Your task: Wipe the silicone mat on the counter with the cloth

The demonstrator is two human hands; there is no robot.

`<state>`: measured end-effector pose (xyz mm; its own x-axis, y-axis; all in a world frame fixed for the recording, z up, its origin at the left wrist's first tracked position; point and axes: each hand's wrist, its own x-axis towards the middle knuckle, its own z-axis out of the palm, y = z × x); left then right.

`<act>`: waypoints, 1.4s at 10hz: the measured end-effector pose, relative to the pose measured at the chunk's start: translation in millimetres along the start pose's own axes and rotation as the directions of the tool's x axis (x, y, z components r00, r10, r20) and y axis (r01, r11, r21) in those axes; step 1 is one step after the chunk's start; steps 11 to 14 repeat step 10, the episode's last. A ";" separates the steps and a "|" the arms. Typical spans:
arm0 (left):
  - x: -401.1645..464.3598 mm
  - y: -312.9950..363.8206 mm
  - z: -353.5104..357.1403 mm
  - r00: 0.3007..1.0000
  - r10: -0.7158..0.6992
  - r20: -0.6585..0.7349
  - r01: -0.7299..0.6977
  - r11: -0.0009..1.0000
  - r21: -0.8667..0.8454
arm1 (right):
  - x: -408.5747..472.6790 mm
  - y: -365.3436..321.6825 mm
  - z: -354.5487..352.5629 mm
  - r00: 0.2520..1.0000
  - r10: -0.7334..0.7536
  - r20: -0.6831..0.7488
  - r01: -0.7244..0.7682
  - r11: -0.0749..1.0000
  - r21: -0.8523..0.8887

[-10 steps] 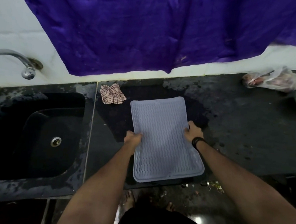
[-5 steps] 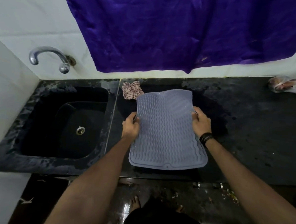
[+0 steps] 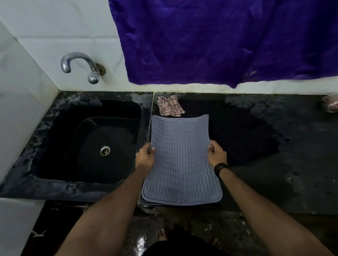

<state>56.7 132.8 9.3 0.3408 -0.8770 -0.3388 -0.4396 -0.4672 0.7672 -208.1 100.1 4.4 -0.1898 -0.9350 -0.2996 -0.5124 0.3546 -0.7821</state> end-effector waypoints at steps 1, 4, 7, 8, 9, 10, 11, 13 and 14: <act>5.6 -5.6 -2.6 0.999 -0.051 0.006 0.051 0.999 0.015 | 0.7 2.6 2.9 0.998 0.055 -0.029 -0.056 0.997 -0.047; 11.3 -24.3 -0.1 0.994 -0.105 0.041 0.090 0.960 0.264 | -5.6 7.8 13.9 0.992 0.116 -0.049 -0.126 0.936 -0.328; 2.0 -25.5 19.3 0.865 0.189 0.465 -0.476 0.604 0.639 | -22.8 -7.6 60.5 0.908 -0.017 0.418 0.334 0.630 -0.701; -0.9 -27.0 19.3 0.839 0.060 0.540 -0.452 0.629 0.632 | -27.2 -14.2 63.9 0.903 0.056 0.427 0.287 0.660 -0.694; 1.5 -20.0 15.2 0.833 0.080 0.547 -0.462 0.644 0.610 | -24.7 -25.2 58.8 0.916 0.074 0.393 0.245 0.672 -0.698; 6.5 -5.7 7.7 0.824 0.094 0.559 -0.493 0.606 0.625 | -18.0 -43.0 55.0 0.928 0.045 0.369 0.243 0.680 -0.692; 6.5 -5.7 7.7 0.824 0.094 0.559 -0.493 0.606 0.625 | -18.0 -43.0 55.0 0.928 0.045 0.369 0.243 0.680 -0.692; 6.5 -5.7 7.7 0.824 0.094 0.559 -0.493 0.606 0.625 | -18.0 -43.0 55.0 0.928 0.045 0.369 0.243 0.680 -0.692; 6.5 -5.7 7.7 0.824 0.094 0.559 -0.493 0.606 0.625 | -18.0 -43.0 55.0 0.928 0.045 0.369 0.243 0.680 -0.692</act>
